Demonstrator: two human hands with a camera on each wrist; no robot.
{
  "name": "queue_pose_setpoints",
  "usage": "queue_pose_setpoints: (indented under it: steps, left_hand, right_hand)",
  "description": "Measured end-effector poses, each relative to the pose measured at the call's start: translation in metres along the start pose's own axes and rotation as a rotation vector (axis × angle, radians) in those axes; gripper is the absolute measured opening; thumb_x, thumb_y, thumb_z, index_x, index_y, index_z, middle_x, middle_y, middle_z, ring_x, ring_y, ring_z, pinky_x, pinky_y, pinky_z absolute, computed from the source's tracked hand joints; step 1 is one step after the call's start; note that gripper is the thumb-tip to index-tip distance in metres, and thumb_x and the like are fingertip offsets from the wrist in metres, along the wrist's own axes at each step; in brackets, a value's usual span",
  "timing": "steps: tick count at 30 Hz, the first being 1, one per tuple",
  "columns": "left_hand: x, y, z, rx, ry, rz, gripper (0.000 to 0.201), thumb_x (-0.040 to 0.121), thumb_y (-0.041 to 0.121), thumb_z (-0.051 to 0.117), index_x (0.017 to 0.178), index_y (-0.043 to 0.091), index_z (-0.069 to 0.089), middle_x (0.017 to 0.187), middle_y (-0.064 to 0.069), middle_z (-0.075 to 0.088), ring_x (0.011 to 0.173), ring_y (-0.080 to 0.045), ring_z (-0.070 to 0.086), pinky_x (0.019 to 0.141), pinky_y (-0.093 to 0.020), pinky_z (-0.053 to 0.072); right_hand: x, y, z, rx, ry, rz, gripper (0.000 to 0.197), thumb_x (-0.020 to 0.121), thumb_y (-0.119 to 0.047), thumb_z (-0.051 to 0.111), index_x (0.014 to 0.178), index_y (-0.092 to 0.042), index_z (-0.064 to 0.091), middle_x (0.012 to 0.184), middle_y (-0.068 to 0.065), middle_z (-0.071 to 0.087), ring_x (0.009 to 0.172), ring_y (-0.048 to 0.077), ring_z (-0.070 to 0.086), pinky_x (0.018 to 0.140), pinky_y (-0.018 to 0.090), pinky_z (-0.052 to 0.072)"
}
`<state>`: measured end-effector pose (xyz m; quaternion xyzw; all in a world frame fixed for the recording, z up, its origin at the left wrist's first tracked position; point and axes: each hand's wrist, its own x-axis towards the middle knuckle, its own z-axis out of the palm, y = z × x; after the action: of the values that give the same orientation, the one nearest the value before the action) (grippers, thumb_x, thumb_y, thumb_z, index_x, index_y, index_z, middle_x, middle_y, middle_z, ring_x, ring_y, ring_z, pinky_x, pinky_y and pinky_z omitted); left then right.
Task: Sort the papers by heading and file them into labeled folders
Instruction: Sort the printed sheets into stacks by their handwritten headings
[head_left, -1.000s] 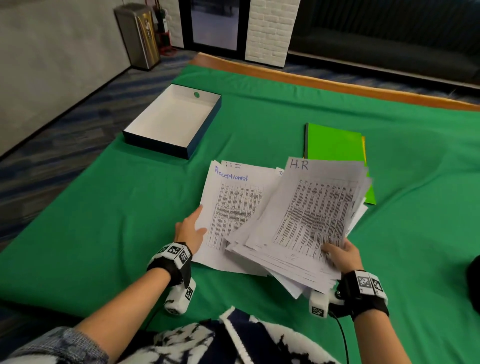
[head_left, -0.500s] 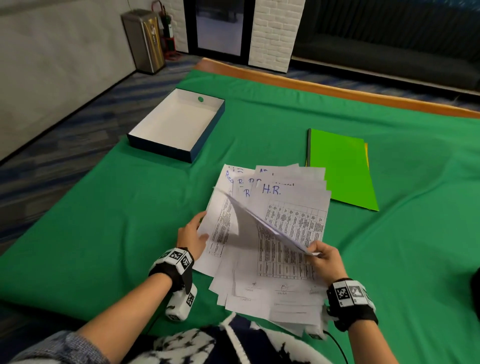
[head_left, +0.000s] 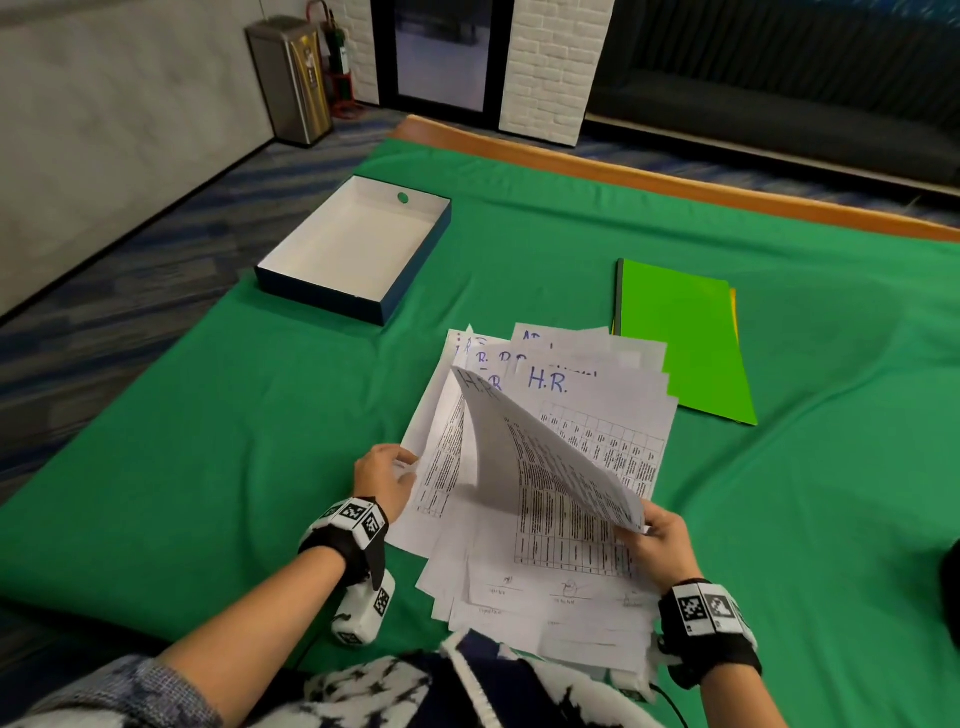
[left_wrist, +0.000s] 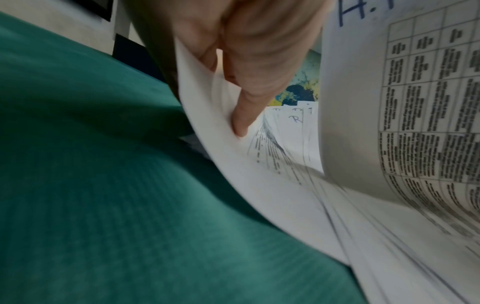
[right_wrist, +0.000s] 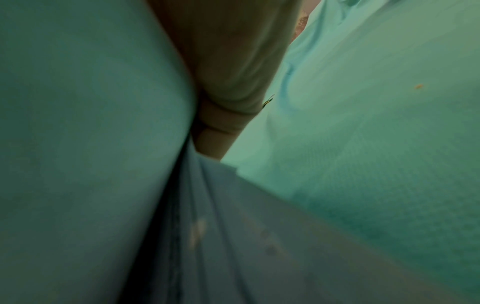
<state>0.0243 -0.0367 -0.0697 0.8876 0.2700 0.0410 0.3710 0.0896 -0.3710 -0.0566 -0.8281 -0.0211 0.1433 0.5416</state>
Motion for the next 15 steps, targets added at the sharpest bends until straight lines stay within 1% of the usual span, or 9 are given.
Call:
queue_pose_setpoints:
  steps: [3, 5, 6, 7, 9, 10, 12, 13, 15]
  left_hand:
    - [0.001, 0.000, -0.001, -0.054, -0.001, -0.053, 0.020, 0.083, 0.009, 0.066, 0.103, 0.007, 0.067, 0.110, -0.009, 0.066, 0.103, -0.023, 0.060, 0.090, -0.026, 0.043]
    - [0.001, 0.001, -0.001, -0.083, -0.001, -0.056, 0.022, 0.084, 0.010, 0.065, 0.106, 0.006, 0.065, 0.109, -0.010, 0.067, 0.103, -0.024, 0.060, 0.089, -0.027, 0.044]
    - [0.000, 0.002, 0.000, -0.092, 0.006, -0.048, 0.022, 0.085, 0.011, 0.064, 0.106, 0.005, 0.065, 0.108, -0.010, 0.067, 0.101, -0.025, 0.060, 0.087, -0.027, 0.044]
    - [0.000, 0.003, 0.000, -0.101, 0.019, -0.039, 0.020, 0.086, 0.010, 0.063, 0.105, 0.004, 0.065, 0.107, -0.011, 0.067, 0.099, -0.026, 0.060, 0.084, -0.026, 0.044]
    - [0.000, 0.004, 0.002, -0.110, 0.045, -0.035, 0.018, 0.088, 0.007, 0.059, 0.104, 0.001, 0.064, 0.104, -0.013, 0.067, 0.092, -0.026, 0.060, 0.076, -0.023, 0.042]
    - [0.000, 0.005, 0.003, -0.098, 0.036, -0.043, 0.017, 0.088, 0.004, 0.055, 0.104, 0.000, 0.063, 0.101, -0.013, 0.067, 0.086, -0.025, 0.059, 0.071, -0.021, 0.041]
    - [0.000, 0.005, 0.004, -0.062, 0.005, -0.035, 0.020, 0.088, 0.001, 0.050, 0.103, -0.001, 0.062, 0.104, -0.015, 0.065, 0.082, -0.023, 0.056, 0.063, -0.020, 0.044]
    - [0.001, 0.005, 0.004, -0.059, 0.006, -0.016, 0.021, 0.086, 0.001, 0.053, 0.104, -0.001, 0.062, 0.115, -0.017, 0.060, 0.091, -0.025, 0.056, 0.071, -0.023, 0.045]
    - [0.003, 0.006, 0.004, -0.066, 0.041, 0.016, 0.032, 0.078, 0.003, 0.066, 0.110, 0.000, 0.061, 0.137, -0.020, 0.040, 0.119, -0.031, 0.045, 0.097, -0.030, 0.036]
  right_hand:
    - [-0.005, -0.006, -0.001, 0.086, -0.024, 0.003, 0.003, 0.077, 0.018, 0.060, 0.078, 0.020, 0.059, 0.063, 0.011, 0.057, 0.048, 0.003, 0.048, 0.048, 0.020, 0.041]
    - [-0.008, -0.013, 0.000, 0.175, -0.040, -0.021, 0.019, 0.074, 0.022, 0.061, 0.062, 0.007, 0.058, 0.052, 0.000, 0.058, 0.045, -0.001, 0.049, 0.046, 0.018, 0.041]
    - [-0.010, -0.016, 0.000, 0.242, -0.055, -0.026, 0.026, 0.069, 0.023, 0.065, 0.056, 0.001, 0.058, 0.049, 0.000, 0.060, 0.045, 0.000, 0.053, 0.045, 0.016, 0.043]
    - [-0.011, -0.019, 0.001, 0.319, -0.074, -0.016, 0.025, 0.062, 0.017, 0.074, 0.052, 0.000, 0.058, 0.049, 0.001, 0.061, 0.046, 0.004, 0.057, 0.044, 0.017, 0.046]
    - [-0.014, -0.025, 0.002, 0.462, -0.107, -0.004, 0.033, 0.040, -0.020, 0.094, 0.048, -0.009, 0.063, 0.052, 0.004, 0.063, 0.049, 0.013, 0.061, 0.042, 0.021, 0.049]
    - [-0.014, -0.025, 0.002, 0.483, -0.106, -0.006, 0.042, 0.028, -0.036, 0.095, 0.046, -0.013, 0.064, 0.053, 0.004, 0.063, 0.049, 0.013, 0.061, 0.042, 0.021, 0.048]
    - [-0.013, -0.026, 0.003, 0.474, -0.096, -0.033, 0.051, 0.019, -0.048, 0.093, 0.046, -0.015, 0.065, 0.052, 0.004, 0.063, 0.047, 0.010, 0.060, 0.042, 0.019, 0.047]
    - [-0.013, -0.026, 0.003, 0.474, -0.104, -0.048, 0.053, 0.018, -0.050, 0.092, 0.046, -0.015, 0.065, 0.051, 0.004, 0.063, 0.046, 0.009, 0.059, 0.042, 0.019, 0.047]
    - [-0.012, -0.027, 0.004, 0.483, -0.104, -0.068, 0.053, 0.017, -0.050, 0.092, 0.046, -0.015, 0.066, 0.050, 0.004, 0.063, 0.045, 0.008, 0.058, 0.041, 0.019, 0.047]
